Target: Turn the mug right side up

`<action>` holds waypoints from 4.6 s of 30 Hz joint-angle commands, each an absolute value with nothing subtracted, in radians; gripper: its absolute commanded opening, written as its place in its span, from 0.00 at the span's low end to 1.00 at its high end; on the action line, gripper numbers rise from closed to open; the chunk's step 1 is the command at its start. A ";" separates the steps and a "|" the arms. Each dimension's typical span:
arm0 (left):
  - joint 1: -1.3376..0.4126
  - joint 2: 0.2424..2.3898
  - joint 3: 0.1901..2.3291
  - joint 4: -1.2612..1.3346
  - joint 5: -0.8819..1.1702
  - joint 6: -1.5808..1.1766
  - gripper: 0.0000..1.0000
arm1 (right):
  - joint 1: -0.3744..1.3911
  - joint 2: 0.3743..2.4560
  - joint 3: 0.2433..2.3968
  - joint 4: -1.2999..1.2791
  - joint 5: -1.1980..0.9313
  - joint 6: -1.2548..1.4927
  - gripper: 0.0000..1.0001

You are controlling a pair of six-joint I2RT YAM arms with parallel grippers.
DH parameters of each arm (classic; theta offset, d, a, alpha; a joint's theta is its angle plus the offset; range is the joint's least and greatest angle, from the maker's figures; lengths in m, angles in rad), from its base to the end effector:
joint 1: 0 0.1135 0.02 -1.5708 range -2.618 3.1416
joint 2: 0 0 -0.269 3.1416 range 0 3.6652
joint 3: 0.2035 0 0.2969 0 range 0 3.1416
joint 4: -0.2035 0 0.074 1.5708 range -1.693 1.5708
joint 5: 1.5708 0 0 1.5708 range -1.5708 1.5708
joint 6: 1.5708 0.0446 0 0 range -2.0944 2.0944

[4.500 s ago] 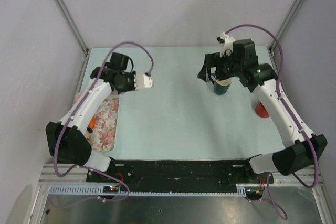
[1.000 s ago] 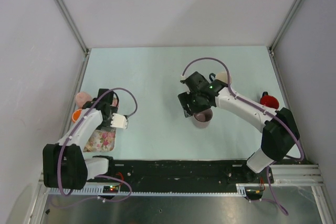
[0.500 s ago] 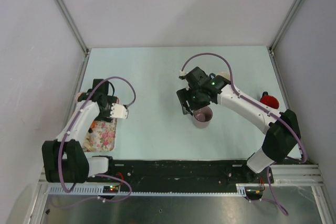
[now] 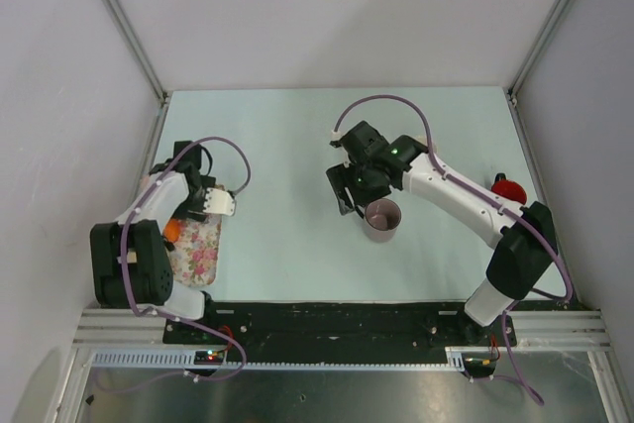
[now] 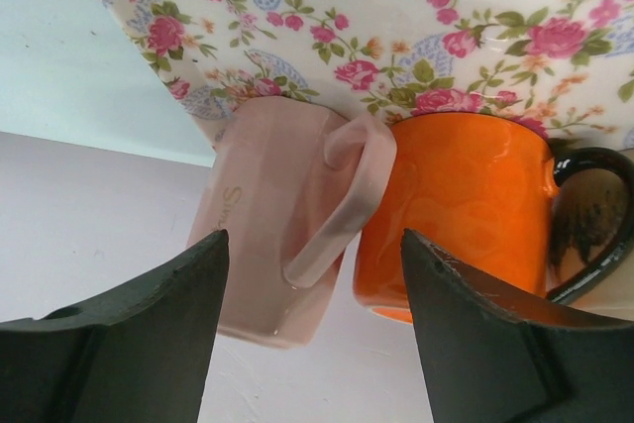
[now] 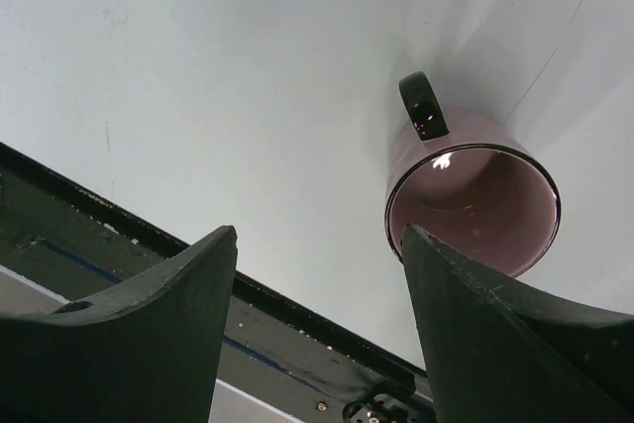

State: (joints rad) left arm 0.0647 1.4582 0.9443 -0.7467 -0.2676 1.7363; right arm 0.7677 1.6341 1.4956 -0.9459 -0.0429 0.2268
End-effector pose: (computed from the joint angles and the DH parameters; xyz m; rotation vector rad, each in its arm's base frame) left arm 0.3068 0.0317 0.1787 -2.2270 -2.0999 -0.6308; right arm 0.2784 0.2713 0.2964 -0.7379 2.6077 0.3718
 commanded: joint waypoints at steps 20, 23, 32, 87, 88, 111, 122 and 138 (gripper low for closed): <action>0.070 1.643 1.058 -0.566 -0.281 1.767 0.62 | 0.801 1.651 1.542 -0.954 -0.051 0.235 0.72; 0.066 1.657 1.075 -0.550 -0.298 1.762 0.62 | 0.802 1.658 1.549 -0.957 -0.056 0.233 0.72; 0.063 1.659 1.034 -0.546 -0.291 1.786 0.57 | 0.811 1.679 1.582 -0.971 -0.061 0.227 0.72; -0.244 1.379 1.690 -0.851 0.508 0.324 0.00 | 0.885 1.630 1.586 -0.186 -0.393 0.436 0.89; -0.245 1.384 1.696 -0.850 0.509 0.315 0.00 | 0.889 1.640 1.588 -0.192 -0.390 0.433 0.87; -0.223 1.400 1.742 -0.851 0.448 0.157 0.99 | 0.663 1.471 1.704 -0.759 0.055 0.259 0.00; -0.169 1.395 1.681 -0.830 0.406 0.295 1.00 | 0.361 1.298 1.552 -1.061 0.259 0.250 0.00; -0.048 1.388 1.556 -0.699 0.685 0.071 1.00 | 0.306 1.232 1.102 -0.968 0.092 0.363 0.00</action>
State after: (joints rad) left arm -0.0475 1.4391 1.5780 -0.7422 0.6628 0.0616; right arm 0.2939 1.2526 1.1416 -1.0729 0.1078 0.3256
